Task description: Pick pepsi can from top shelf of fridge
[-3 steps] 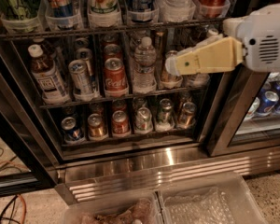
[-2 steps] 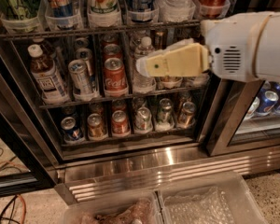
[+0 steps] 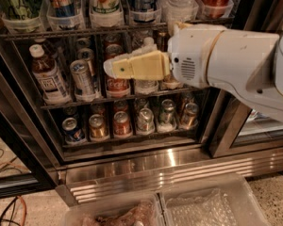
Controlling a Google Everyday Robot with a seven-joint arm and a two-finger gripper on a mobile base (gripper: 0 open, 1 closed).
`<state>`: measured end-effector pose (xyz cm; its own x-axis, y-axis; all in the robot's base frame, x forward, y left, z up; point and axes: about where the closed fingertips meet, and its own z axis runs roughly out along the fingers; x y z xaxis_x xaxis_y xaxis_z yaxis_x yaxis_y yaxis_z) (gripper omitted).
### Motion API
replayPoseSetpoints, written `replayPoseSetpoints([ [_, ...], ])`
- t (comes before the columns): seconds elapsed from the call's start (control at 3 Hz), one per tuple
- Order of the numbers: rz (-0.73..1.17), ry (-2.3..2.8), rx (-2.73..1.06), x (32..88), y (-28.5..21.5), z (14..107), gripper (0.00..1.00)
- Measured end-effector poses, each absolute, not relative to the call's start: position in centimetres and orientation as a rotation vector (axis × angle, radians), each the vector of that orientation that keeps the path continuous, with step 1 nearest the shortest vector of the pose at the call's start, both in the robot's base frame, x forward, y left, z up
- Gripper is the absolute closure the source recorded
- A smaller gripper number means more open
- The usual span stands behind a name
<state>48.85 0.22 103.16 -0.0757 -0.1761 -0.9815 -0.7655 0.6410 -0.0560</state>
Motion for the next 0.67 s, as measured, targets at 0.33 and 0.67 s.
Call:
replayPoseSetpoints([
  [0.33, 0.624, 1.543, -0.856, 50.3, 1.9, 103.5, 0.00],
  [0.67, 0.616, 1.509, -0.892, 51.4, 2.1, 104.3, 0.00],
])
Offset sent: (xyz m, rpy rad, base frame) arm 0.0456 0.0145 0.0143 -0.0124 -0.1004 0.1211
